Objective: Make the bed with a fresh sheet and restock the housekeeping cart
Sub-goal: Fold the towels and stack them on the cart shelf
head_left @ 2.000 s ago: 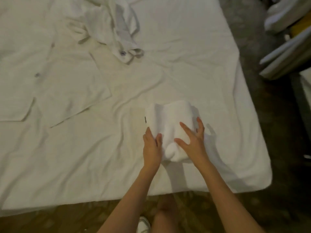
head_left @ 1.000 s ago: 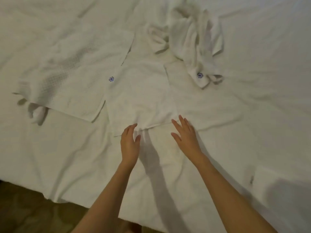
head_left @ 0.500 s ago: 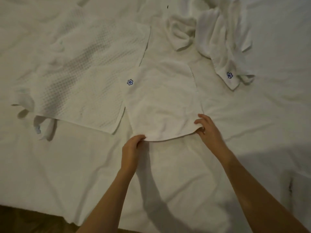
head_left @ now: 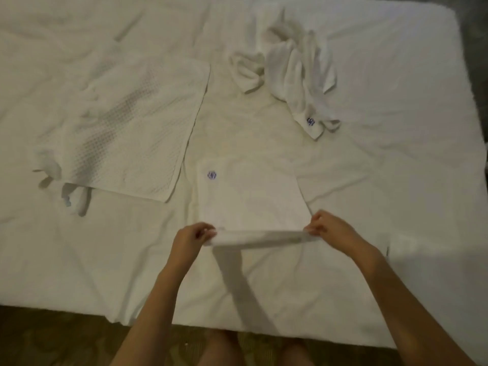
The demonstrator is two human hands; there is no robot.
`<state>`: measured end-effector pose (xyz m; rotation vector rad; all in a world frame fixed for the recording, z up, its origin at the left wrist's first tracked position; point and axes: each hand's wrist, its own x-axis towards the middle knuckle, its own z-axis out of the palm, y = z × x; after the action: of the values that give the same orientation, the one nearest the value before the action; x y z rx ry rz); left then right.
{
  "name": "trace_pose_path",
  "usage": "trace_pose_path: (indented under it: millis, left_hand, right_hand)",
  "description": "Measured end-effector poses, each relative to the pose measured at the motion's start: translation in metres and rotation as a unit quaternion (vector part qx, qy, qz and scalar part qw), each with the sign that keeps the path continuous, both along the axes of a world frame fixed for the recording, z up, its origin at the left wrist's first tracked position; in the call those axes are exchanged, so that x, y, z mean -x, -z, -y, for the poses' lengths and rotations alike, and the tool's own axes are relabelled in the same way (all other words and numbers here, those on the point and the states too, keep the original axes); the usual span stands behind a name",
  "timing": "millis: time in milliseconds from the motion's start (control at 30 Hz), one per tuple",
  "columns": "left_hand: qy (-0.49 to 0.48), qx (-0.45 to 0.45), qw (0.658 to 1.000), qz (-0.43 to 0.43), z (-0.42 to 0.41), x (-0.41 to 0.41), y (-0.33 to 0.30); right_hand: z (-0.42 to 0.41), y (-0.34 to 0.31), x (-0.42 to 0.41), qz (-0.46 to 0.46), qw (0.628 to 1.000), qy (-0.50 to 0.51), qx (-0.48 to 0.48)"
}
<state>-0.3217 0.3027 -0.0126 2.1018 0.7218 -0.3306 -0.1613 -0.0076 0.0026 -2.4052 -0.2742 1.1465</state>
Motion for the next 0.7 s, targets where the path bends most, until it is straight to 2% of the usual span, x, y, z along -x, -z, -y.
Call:
trace_pose_path:
  millis: [133, 367, 533, 600, 700]
  left_hand:
    - [-0.008, 0.003, 1.000, -0.013, 0.017, 0.008, -0.012]
    - [-0.062, -0.067, 0.995, 0.040, -0.006, -0.031, 0.009]
    - [-0.150, -0.021, 0.986, 0.076, -0.029, -0.074, 0.030]
    - [-0.205, 0.018, 0.976, 0.077, -0.032, -0.083, 0.045]
    - [-0.227, 0.018, 0.971, 0.076, -0.043, -0.099, 0.062]
  right_hand:
    - [0.021, -0.015, 0.004, 0.000, 0.997, -0.062, 0.036]
    - [-0.010, 0.013, -0.038, 0.093, 0.990, 0.081, -0.069]
    - [-0.051, 0.035, -0.094, 0.152, 0.978, 0.115, -0.085]
    - [-0.064, 0.051, -0.112, 0.148, 0.977, 0.129, -0.077]
    - [-0.075, 0.074, -0.132, 0.136, 0.977, 0.150, -0.074]
